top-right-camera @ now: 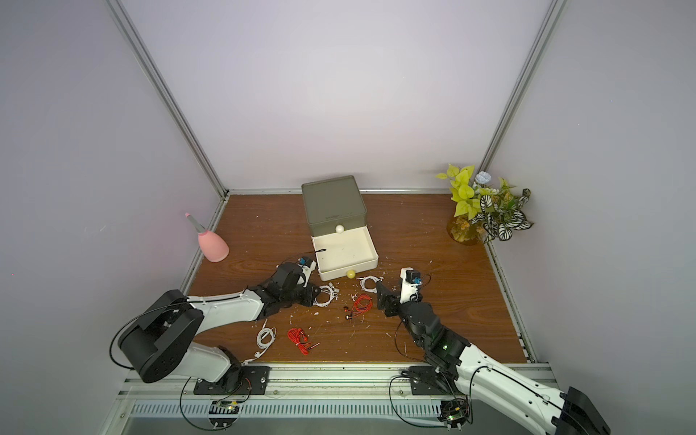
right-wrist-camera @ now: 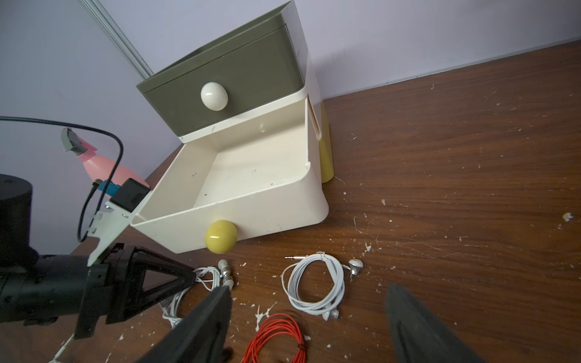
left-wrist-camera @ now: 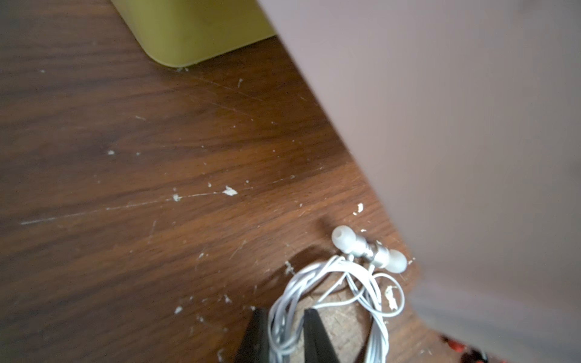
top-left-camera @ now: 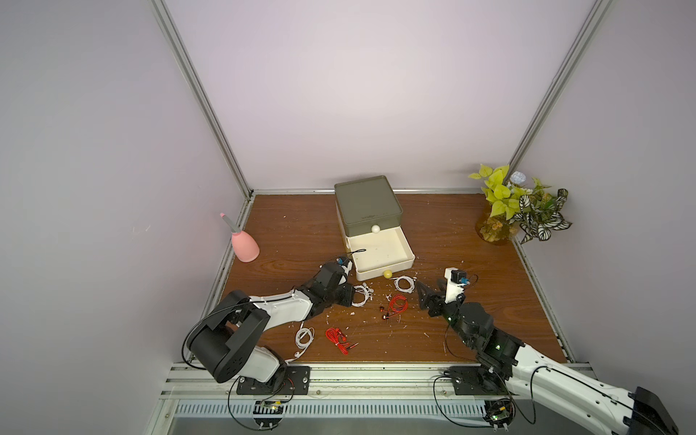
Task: Place the wired earphones into the drawer by color
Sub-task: Pick up the wired earphones from the center of the board, then place the wired earphones in the drawer.
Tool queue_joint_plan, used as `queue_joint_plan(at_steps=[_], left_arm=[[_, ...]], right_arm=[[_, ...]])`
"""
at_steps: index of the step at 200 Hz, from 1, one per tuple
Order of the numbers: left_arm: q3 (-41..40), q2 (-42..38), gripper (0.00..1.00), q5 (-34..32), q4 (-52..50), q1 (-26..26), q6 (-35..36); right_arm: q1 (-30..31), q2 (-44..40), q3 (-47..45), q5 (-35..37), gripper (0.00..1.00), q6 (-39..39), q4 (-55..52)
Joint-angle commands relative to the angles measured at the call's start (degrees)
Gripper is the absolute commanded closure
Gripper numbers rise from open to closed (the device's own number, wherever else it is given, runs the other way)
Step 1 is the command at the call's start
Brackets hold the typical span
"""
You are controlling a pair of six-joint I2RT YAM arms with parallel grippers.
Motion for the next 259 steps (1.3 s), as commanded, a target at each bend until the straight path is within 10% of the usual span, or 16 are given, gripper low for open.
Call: queue_joint_plan(at_steps=[1,259], left_arm=[[-1.12,-0.70,0.90,-0.16,-0.23,-0.47,-0.47],[9.25,-29.48,1.00,-10.28,-25.15,-0.20,0.84]], right_arm=[[-0.10,-0.48,-0.01,0.68,0.16,0.22,0.77],[-0.09,0.48,0.78,-0.20,0.16,-0.47,1.91]])
